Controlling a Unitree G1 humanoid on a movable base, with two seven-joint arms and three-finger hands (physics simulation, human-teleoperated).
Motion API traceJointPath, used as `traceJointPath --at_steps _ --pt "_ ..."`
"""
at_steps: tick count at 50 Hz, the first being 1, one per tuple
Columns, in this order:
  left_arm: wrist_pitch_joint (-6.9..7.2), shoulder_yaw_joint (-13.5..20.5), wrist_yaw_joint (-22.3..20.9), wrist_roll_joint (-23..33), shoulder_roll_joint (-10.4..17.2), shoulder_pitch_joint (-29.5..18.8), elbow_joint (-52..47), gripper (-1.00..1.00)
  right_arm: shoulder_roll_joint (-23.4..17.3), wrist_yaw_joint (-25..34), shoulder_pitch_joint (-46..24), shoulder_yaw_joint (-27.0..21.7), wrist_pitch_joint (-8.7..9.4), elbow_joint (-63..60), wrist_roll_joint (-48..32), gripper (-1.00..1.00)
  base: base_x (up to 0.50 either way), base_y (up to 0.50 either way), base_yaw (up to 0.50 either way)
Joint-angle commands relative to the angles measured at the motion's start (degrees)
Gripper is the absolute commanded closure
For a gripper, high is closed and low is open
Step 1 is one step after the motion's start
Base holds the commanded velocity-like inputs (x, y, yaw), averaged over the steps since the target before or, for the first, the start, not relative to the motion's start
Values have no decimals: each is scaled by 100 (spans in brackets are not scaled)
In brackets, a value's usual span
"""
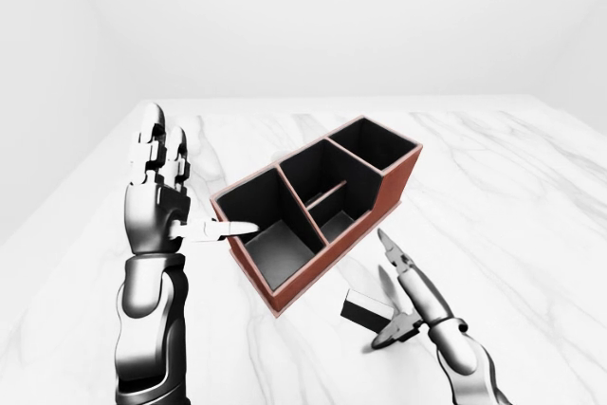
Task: Pick up the book and place it in the left compartment of the caddy.
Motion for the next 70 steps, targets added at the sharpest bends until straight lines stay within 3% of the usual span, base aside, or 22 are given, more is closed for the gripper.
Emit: traceJointPath --at_steps 1,21,31,52,53,54,70 --pt "0 15 -3 -10 4 -3 -3 -100 -9 -88 0 111 0 51 -124 -100 0 0 0" --pt "0 13 -2 -14 8 -15 -1 -100 -63 -197 -152 221 0 282 -233 -100 0 0 0" --pt "0 13 1 -19 7 -3 -34 -100 -157 -634 -493 308 0 1283 -313 -100 0 0 0" --pt "0 3 1 -13 2 3 -47 -100 -152 -469 -225 376 0 943 -367 -98 0 0 0" --pt "0 6 0 -14 2 -1 -38 -100 -131 -430 -210 364 0 891 -336 49 0 0 0" --pt "0 6 -2 -13 2 0 -31 -100 -126 -411 -202 357 0 865 -317 100 0 0 0" --pt "0 13 4 -22 7 -17 -16 -100 -105 -248 -118 325 0 535 -288 100 0 0 0"
